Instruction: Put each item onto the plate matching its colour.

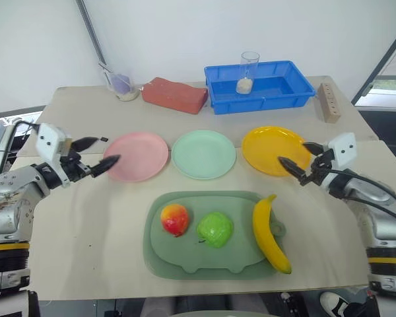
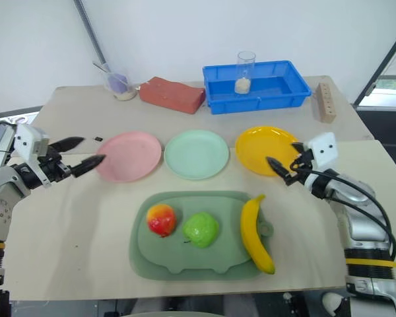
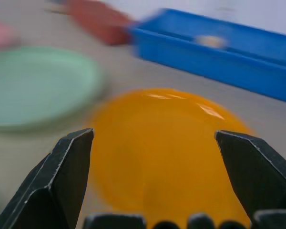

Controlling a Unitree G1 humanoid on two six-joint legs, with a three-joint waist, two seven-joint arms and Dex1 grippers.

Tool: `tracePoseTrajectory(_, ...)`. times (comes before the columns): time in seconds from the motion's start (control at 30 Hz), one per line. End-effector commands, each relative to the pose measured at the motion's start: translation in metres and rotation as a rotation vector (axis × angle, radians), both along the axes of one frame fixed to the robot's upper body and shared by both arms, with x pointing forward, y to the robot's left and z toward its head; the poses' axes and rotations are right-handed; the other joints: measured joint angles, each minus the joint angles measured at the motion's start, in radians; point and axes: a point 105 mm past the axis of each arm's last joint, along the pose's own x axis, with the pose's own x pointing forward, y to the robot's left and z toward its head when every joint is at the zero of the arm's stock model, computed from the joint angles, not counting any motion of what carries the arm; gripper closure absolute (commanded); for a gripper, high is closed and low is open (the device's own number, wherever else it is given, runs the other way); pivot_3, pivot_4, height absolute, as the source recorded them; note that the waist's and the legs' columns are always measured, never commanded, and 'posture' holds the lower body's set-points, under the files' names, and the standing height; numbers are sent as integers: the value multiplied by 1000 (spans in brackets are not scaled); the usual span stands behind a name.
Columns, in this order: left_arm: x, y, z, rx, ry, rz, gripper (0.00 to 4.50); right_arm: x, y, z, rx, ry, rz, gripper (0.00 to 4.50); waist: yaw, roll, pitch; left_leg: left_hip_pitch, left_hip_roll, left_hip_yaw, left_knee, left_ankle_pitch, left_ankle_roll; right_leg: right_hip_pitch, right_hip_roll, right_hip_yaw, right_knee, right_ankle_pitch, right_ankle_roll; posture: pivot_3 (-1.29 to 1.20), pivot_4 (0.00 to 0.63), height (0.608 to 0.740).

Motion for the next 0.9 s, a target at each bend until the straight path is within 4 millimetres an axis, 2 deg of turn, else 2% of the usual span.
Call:
tracePoseTrajectory(0.03,-32,-32,2,77,82,-289,0,-35,48,24,21,57,320,25,0,-2,1,0,0,0,0,0,0,0,0,0,-1,0,-1,0,150,740)
tracePoseTrajectory(0.17,-53,-48,-7,177,116,-481,0,-75,87,37,29,138,588,25,1,-3,2,0,1,0,-2,-1,0,-2,-1,0,-2,-3,-7,0,150,740)
tracePoseTrajectory(0.37,-61,-76,-28,221,69,-619,0,-110,113,46,-27,179,794,25,9,-2,2,-6,1,0,-1,-1,-1,-8,-2,0,-4,-4,-8,0,150,740)
tracePoseTrajectory(0.53,-56,-90,-54,251,56,-643,0,-110,116,45,-50,175,787,25,15,-3,2,-10,1,1,0,-1,0,-11,-2,-1,-4,-3,-8,0,150,740)
tracePoseTrajectory(0.77,-41,-112,-72,253,-1,-619,0,-122,120,40,-66,193,808,25,28,-2,1,-11,1,0,3,0,0,-12,0,-1,-2,-3,-8,0,150,740)
tracePoseTrajectory(0.9,-42,-120,-85,269,-8,-635,0,-123,121,38,-88,193,800,25,28,-1,1,-11,1,-1,5,0,0,-11,0,-1,-2,-3,-8,0,150,740)
